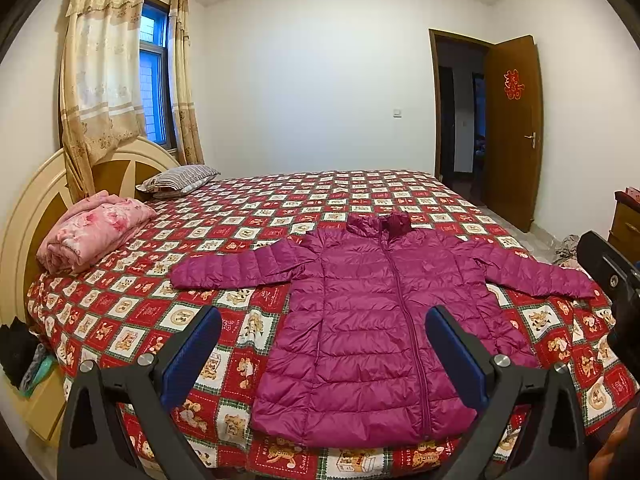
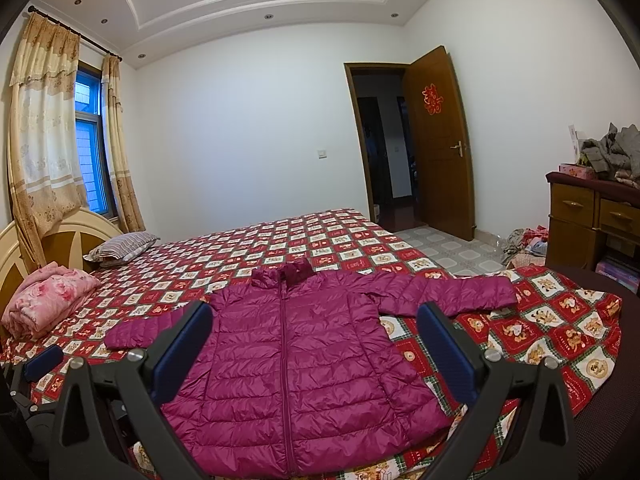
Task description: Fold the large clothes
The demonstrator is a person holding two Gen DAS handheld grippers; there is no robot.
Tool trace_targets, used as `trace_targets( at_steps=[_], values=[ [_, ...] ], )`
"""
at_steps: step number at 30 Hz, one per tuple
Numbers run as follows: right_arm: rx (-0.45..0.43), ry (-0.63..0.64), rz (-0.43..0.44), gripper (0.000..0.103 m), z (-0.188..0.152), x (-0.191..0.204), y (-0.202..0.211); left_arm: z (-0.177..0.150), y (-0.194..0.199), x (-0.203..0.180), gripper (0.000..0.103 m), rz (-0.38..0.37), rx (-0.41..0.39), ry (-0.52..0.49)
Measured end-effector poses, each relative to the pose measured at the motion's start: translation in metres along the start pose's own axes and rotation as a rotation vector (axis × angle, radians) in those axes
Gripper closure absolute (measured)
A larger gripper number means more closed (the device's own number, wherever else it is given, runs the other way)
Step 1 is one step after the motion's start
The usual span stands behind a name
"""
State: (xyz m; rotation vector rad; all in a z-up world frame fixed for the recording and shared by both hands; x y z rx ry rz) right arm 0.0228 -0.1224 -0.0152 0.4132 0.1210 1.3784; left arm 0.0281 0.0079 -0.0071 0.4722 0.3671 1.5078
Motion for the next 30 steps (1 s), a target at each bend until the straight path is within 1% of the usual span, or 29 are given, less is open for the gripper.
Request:
trace_targets(
  at_steps=[17, 22, 30],
  values=[
    [-0.001, 0.0, -0.002, 0.0, 0.001, -0.001, 0.001, 0.0, 0.001, 0.0, 0.001, -0.002, -0.005, 0.003],
    [0.002, 0.0, -0.014, 0.0, 0.001, -0.002, 0.001, 0.001, 0.002, 0.0, 0.001, -0.004, -0.009, 0.006],
    [0.043, 0.008, -0.048, 0.0, -0.004, -0.002, -0.011, 0.0, -0.003, -0.001, 0.001, -0.005, 0.0, 0.002]
  ],
)
Point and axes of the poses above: each gripper's, at about its wrist camera, not at the fingertips, and y roughly against the way its jaws point, x to its left, z to its top, the point moved 4 cm from there along -y, roughly the way its jaws point, and after that the axes turned 6 degrees about x, right-handed, at the moved point
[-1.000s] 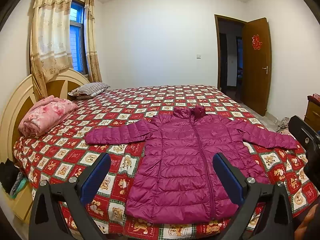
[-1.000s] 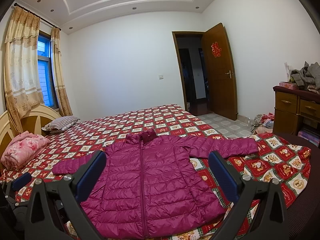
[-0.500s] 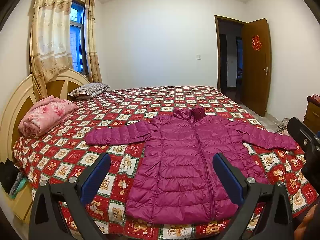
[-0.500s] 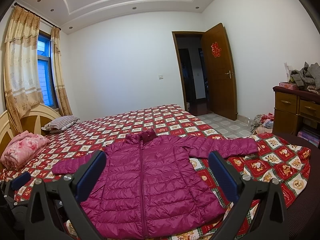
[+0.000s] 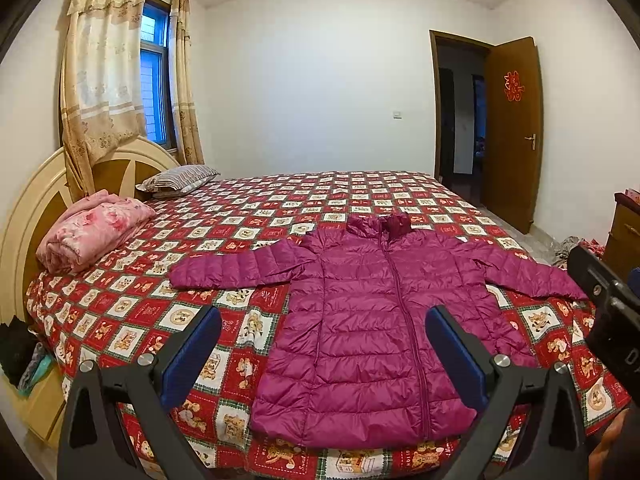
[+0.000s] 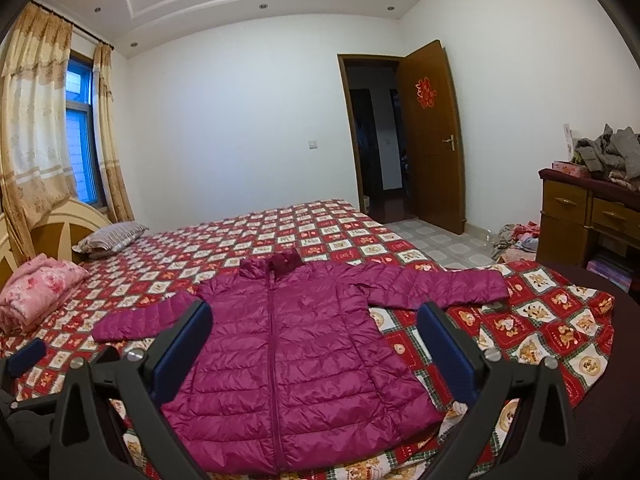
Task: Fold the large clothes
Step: 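Move the right tool to the jacket sleeve cuff and close on it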
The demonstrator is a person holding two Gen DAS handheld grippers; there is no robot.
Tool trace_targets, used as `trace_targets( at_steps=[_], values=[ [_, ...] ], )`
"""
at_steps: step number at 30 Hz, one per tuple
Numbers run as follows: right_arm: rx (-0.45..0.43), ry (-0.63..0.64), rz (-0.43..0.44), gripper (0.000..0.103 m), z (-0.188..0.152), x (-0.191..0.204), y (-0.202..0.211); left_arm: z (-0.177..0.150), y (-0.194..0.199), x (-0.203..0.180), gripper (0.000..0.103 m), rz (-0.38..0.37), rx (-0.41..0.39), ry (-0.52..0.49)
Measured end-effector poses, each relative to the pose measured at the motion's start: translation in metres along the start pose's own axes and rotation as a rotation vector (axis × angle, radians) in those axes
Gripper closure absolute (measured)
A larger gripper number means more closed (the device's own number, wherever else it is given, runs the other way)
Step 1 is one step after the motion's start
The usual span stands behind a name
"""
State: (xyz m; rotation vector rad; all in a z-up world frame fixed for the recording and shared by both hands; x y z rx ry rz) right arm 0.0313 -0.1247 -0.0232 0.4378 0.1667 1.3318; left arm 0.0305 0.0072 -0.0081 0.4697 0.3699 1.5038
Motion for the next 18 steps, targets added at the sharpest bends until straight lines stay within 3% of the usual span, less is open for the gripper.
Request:
trace_targets(
  at_steps=[6, 18],
  values=[
    [0.028, 0.017, -0.016, 0.0, -0.008, -0.001, -0.018, -0.004, -0.021, -0.002, 0.001, 0.002, 0.024, -0.017],
    [0.124, -0.014, -0.071, 0.0, -0.002, -0.025, -0.084, 0.009, -0.108, -0.017, 0.001, -0.001, 0.133, -0.051]
  ],
)
Point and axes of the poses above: each gripper's, at about its wrist camera, not at the fingertips, and y roughly against the way its jaws point, x to its left, z to its top, the point moved 4 cm from there along -y, roughly the way its jaws point, and after that the axes turned 6 degrees about x, right-handed, at the moved point
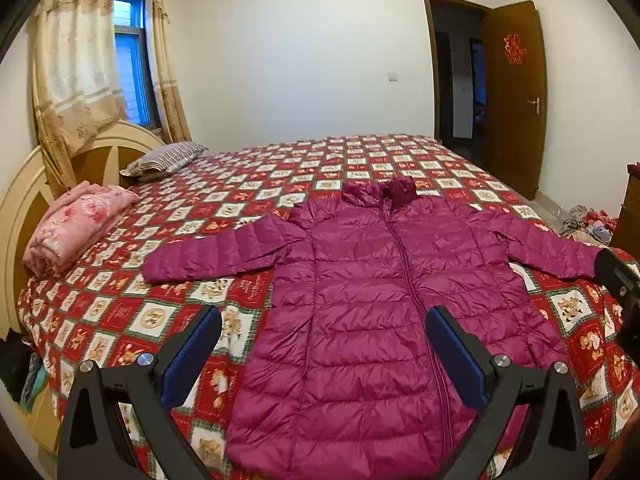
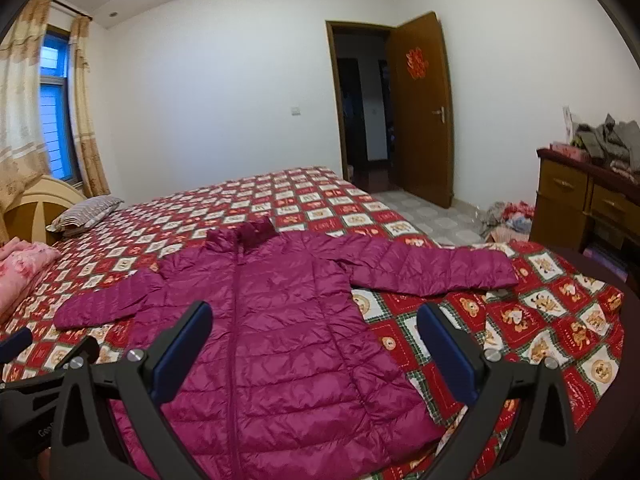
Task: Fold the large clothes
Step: 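Move the right tool to the jacket sleeve cuff and close on it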
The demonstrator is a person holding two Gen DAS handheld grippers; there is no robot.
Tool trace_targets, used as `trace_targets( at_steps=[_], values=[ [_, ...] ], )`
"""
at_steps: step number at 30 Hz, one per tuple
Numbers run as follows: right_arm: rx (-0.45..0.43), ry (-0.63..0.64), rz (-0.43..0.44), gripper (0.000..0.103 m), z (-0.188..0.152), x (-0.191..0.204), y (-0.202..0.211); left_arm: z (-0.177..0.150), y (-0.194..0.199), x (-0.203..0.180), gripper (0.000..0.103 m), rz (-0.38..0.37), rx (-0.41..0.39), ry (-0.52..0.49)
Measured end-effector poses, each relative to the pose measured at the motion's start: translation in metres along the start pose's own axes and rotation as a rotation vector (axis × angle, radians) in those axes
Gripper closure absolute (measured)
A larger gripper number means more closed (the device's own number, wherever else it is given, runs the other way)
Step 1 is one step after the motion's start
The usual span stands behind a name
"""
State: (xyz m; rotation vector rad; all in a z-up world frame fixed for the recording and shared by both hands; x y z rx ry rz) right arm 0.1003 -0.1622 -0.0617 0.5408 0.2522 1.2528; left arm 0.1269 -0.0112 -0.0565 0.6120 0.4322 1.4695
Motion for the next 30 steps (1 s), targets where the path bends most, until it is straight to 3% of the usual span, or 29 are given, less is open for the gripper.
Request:
trace_targets(
  at_steps=[4, 8, 11, 13, 21, 30],
  values=[
    [0.027, -0.035, -0.007, 0.0, 0.004, -0.007, -0.019, 0.008, -0.02, -0.004, 0.001, -0.022, 0.027, -0.007],
    [0.047, -0.086, -0.007, 0.0, 0.006, -0.022, -0.041, 0.015, -0.042, 0.0, 0.001, -0.116, 0.047, 0.007],
    [0.095, -0.135, -0.051, 0.0, 0.009, -0.042, -0.062, 0.023, -0.069, 0.007, 0.001, -0.134, 0.098, 0.029],
    [0.14, -0.164, -0.112, 0.0, 0.014, -0.062, -0.077, 0.03, -0.086, 0.011, 0.001, -0.131, 0.122, 0.032],
    [0.174, -0.253, -0.288, 0.0, 0.033, -0.126, -0.104, 0.052, -0.136, 0.028, 0.001, -0.031, 0.131, 0.004],
    [0.186, -0.272, -0.436, 0.0, 0.047, -0.184, -0.137, 0.046, -0.186, 0.034, 0.001, -0.075, 0.205, 0.065]
  ],
)
Point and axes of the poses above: each gripper's, at about its wrist camera, not at the fingertips, and y roughly against the way its jaws point, x to its left, z to its top, the point moved 4 cm from there along -y, roughly the way its jaws point, and after that the axes turned 6 degrees about x, right-handed, at the moved point
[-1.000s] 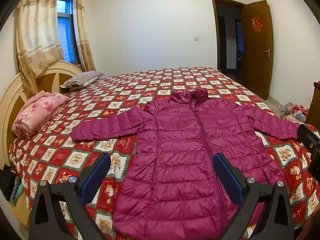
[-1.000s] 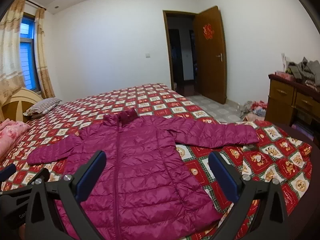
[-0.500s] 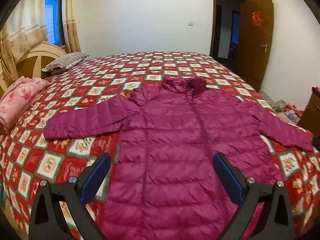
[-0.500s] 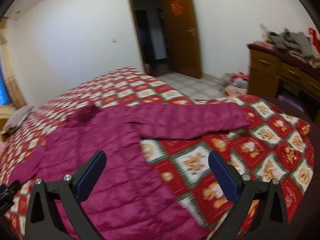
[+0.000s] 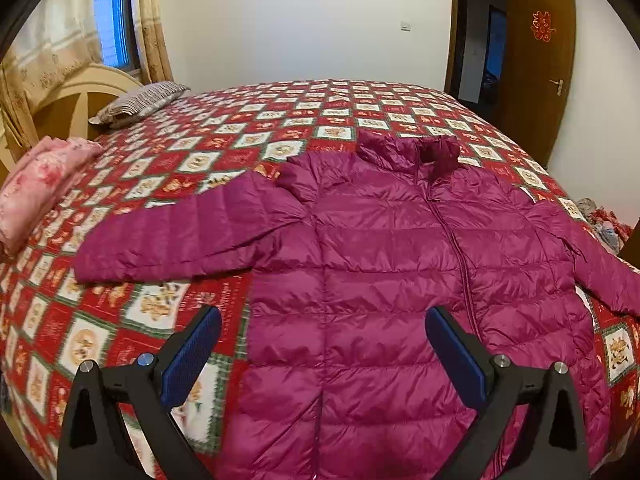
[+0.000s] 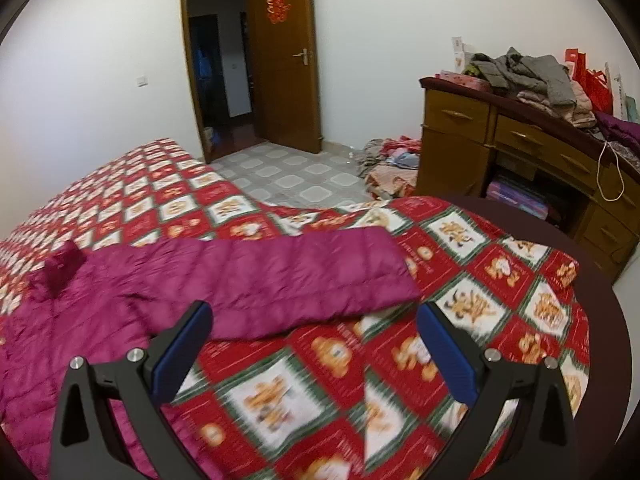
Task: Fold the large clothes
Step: 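Move the right tool to the jacket sleeve cuff and close on it, then carry the held sleeve across the jacket body with the right tool, then open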
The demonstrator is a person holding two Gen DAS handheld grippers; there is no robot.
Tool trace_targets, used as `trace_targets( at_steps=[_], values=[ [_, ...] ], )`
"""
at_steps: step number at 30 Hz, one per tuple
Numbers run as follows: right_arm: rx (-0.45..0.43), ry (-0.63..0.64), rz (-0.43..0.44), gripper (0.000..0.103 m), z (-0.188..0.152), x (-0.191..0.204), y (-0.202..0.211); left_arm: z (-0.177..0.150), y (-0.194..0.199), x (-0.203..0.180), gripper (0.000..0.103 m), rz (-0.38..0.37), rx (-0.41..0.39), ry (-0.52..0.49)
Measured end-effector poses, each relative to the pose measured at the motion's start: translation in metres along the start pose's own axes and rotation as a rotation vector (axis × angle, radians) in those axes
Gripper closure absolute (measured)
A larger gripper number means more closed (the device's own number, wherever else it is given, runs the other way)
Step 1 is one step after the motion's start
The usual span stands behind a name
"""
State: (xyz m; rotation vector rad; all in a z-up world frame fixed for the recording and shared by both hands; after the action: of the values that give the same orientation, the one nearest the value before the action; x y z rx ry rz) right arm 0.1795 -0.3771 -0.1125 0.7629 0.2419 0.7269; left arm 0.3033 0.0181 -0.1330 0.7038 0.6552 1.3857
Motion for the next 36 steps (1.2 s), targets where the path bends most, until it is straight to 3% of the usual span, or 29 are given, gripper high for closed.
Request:
trace_targets(
  at_steps=[4, 6, 11, 14, 15, 18, 23, 24, 27, 30, 33, 36],
  values=[
    [-0.008, -0.007, -0.09, 0.0, 0.018, -0.021, -0.034, 0.003, -0.015, -0.001, 0.001, -0.014, 0.007, 0.024],
    [0.004, -0.025, -0.1, 0.011, 0.026, -0.035, -0.052, 0.006, -0.021, -0.002, 0.001, -0.001, 0.012, 0.027],
    [0.069, -0.206, -0.089, 0.017, 0.039, -0.094, -0.096, 0.01, -0.037, -0.001, 0.001, 0.046, 0.017, 0.02],
    [0.139, -0.281, -0.05, 0.018, 0.035, -0.114, -0.122, 0.01, -0.05, 0.0, 0.001, 0.072, 0.038, 0.021],
    [0.161, -0.285, -0.032, 0.022, 0.032, -0.115, -0.128, 0.009, -0.054, 0.001, 0.001, 0.074, 0.049, 0.024],
    [0.203, -0.275, 0.016, 0.036, 0.026, -0.107, -0.138, 0.007, -0.066, -0.001, 0.001, 0.067, 0.097, 0.034],
    [0.209, -0.225, 0.075, 0.039, 0.021, -0.083, -0.138, 0.004, -0.073, -0.012, 0.001, 0.033, 0.126, 0.021],
    [0.216, -0.22, 0.086, 0.048, 0.021, -0.083, -0.142, 0.004, -0.074, -0.015, 0.001, 0.035, 0.127, 0.015],
    [0.239, -0.216, 0.093, 0.059, 0.015, -0.078, -0.146, 0.003, -0.072, -0.018, 0.001, 0.027, 0.123, 0.005],
    [0.242, -0.179, 0.111, 0.085, 0.019, -0.071, -0.139, 0.003, -0.068, -0.015, 0.001, 0.019, 0.111, 0.007],
    [0.196, -0.127, 0.103, 0.087, 0.033, -0.057, -0.113, 0.004, -0.061, -0.006, 0.001, 0.014, 0.093, 0.022],
    [0.126, -0.068, 0.157, 0.088, 0.052, -0.023, -0.069, 0.006, -0.054, 0.006, 0.001, 0.004, 0.078, 0.051]
  ],
)
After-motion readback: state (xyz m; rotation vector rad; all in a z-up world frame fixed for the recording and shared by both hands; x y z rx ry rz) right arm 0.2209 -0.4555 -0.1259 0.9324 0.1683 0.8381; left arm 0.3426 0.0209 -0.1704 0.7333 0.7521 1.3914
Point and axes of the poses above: each gripper's, at about its wrist camera, not at the fingertips, and y roughly against the way its jaws point, x to its left, z to its top, the point moved 4 cm from there along -y, roughly the way its jaws point, and after that the axes turned 6 degrees about x, right-handed, at the moved point
